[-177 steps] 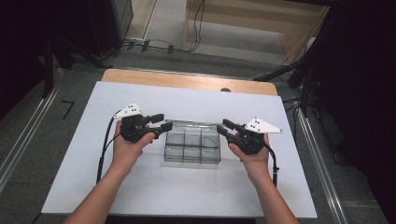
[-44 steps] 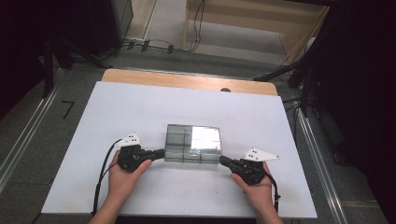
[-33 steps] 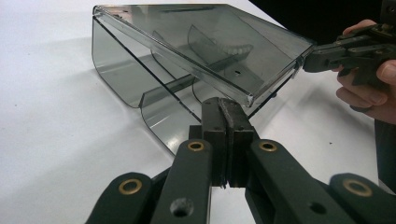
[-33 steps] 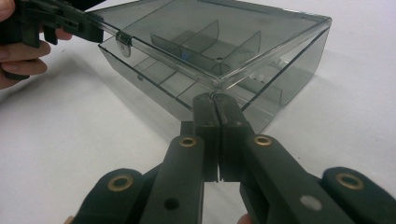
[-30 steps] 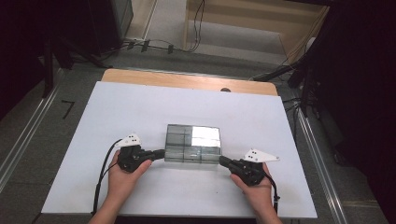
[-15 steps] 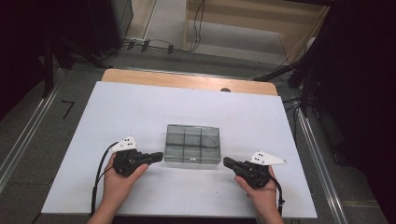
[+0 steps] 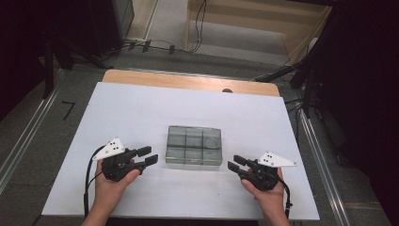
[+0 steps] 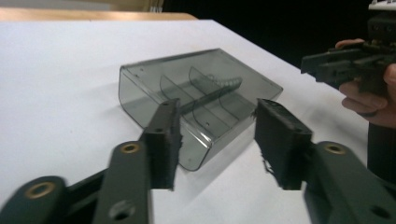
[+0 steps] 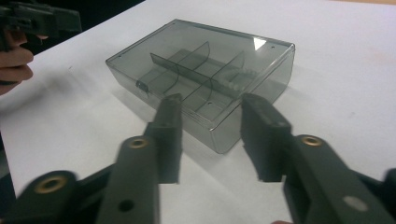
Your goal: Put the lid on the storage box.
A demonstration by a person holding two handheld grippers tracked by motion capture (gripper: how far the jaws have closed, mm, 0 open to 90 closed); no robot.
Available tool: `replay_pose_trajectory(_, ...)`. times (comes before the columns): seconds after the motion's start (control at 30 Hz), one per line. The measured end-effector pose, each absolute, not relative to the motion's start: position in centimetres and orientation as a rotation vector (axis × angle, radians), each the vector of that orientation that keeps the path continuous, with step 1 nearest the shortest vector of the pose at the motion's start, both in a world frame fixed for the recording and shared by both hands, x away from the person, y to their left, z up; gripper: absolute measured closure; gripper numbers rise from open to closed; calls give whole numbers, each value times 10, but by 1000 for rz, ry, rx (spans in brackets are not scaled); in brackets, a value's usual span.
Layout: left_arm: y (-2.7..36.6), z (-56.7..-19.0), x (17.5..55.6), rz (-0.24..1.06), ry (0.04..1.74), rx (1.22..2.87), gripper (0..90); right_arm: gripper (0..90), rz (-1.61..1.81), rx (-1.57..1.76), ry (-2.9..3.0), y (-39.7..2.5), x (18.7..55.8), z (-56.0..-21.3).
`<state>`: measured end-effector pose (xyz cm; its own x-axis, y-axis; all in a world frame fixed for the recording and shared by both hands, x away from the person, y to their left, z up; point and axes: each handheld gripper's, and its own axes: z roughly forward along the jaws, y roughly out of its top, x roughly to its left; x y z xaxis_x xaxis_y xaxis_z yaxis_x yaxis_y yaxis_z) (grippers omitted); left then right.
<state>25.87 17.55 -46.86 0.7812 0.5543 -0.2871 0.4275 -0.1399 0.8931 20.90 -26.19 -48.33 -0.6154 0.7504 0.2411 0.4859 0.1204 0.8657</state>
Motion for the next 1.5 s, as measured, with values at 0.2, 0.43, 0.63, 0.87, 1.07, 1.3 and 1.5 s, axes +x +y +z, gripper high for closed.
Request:
replay_pose_trajectory(0.2,180,-464,254,170,744,1727,328,367,1493,1223,2114,-268,204,-480)
replay_pose_trajectory(0.43,188,-462,247,216,746,1732,159,225,1505,1250,2088,-281,201,-478)
replay_pose_trajectory(0.63,198,-460,245,237,769,1705,61,99,1510,1241,2077,-290,198,-477)
replay_pose_trajectory(0.87,213,-460,242,238,771,1682,0,66,1543,1228,2049,-304,193,-476)
replay_pose_trajectory(1.07,226,-459,238,260,782,1660,0,66,1535,1249,2016,-319,189,-477)
replay_pose_trajectory(1.3,240,-461,236,300,812,1668,0,20,1532,1276,1960,-341,188,-481)
replay_pose_trajectory(1.5,251,-463,239,293,833,1642,0,10,1538,1309,1907,-357,187,-483)
